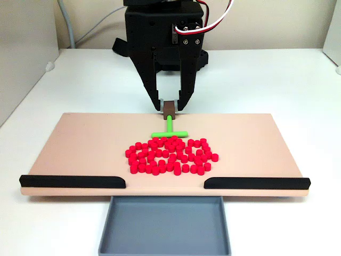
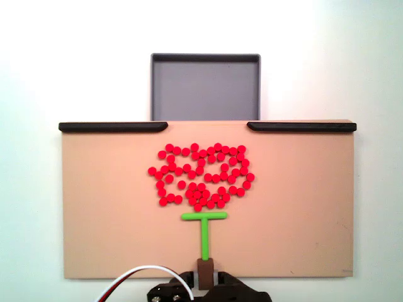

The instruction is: Gather the bottom side granules

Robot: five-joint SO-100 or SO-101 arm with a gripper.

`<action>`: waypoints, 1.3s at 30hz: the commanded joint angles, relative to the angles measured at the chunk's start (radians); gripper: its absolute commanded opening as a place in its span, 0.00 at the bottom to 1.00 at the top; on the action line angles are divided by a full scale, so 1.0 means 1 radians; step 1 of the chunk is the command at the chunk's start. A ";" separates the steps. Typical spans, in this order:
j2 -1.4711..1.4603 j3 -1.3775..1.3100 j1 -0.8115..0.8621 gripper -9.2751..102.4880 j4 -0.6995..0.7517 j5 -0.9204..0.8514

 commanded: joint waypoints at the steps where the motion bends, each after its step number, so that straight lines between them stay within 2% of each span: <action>1: -0.003 -0.017 -0.012 0.08 -0.009 0.008; 39: -0.117 -0.124 -0.020 0.08 -0.009 0.034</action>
